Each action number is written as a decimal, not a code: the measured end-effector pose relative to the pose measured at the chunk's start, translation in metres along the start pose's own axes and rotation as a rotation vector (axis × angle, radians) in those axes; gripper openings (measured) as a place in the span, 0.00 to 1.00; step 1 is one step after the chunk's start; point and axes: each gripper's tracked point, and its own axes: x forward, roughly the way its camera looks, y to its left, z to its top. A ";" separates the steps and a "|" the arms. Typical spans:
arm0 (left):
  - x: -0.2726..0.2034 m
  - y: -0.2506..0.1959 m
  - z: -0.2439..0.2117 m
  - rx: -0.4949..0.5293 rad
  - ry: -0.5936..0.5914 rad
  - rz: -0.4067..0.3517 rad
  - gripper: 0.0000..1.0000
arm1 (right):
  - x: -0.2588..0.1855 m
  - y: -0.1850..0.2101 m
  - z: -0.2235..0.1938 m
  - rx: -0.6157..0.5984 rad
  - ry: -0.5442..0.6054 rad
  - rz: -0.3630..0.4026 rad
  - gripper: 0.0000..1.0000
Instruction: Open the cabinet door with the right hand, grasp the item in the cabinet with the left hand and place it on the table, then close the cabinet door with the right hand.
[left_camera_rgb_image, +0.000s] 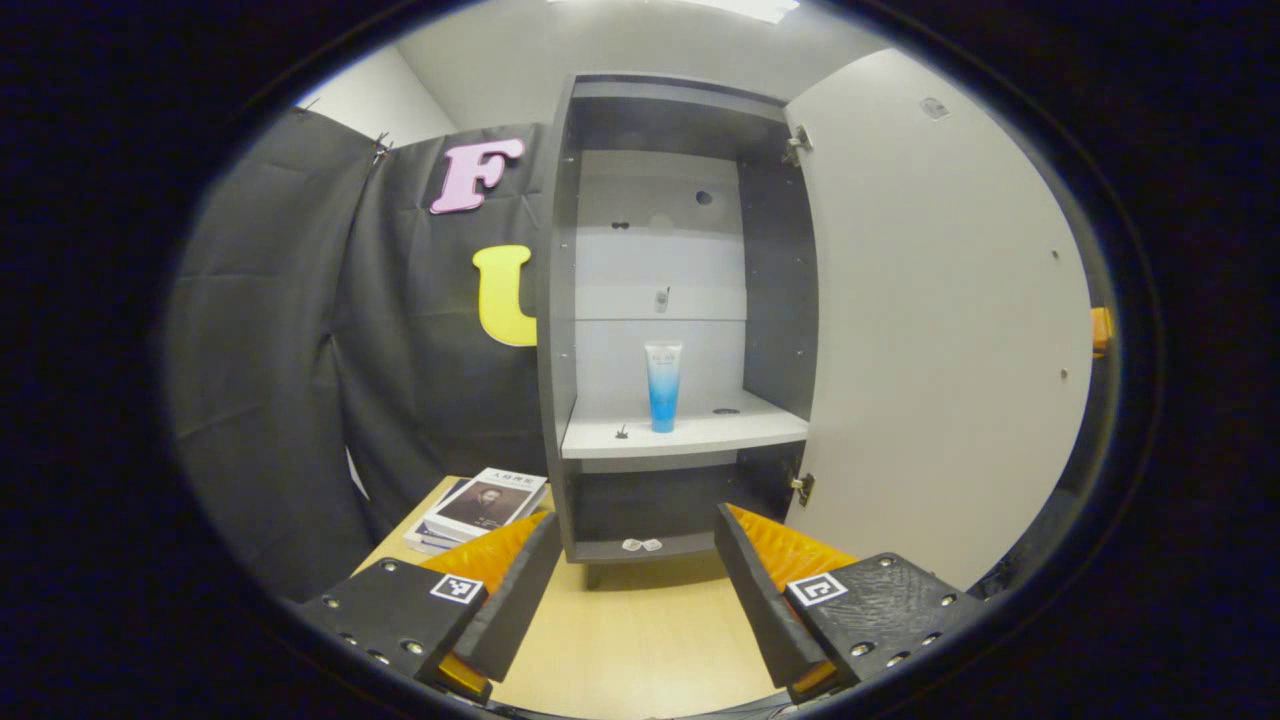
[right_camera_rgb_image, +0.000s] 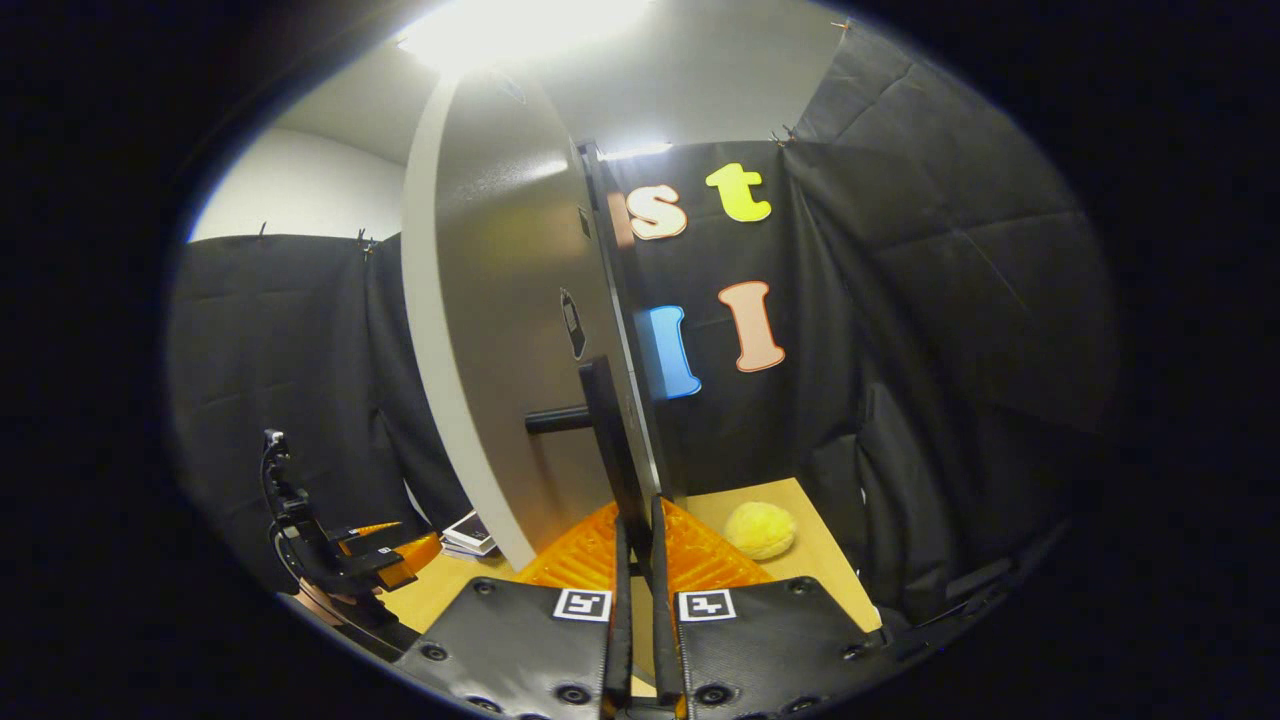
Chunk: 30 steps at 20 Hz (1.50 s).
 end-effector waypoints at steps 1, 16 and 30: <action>0.006 0.001 0.001 -0.003 0.002 -0.016 0.92 | -0.008 0.005 -0.005 -0.002 0.000 -0.018 0.10; 0.085 -0.008 0.039 0.008 -0.053 -0.226 0.94 | -0.158 -0.062 0.002 0.034 -0.121 -0.442 0.00; 0.188 0.010 0.077 -0.013 -0.083 -0.230 0.94 | -0.081 -0.126 0.003 -0.054 -0.094 -0.518 0.96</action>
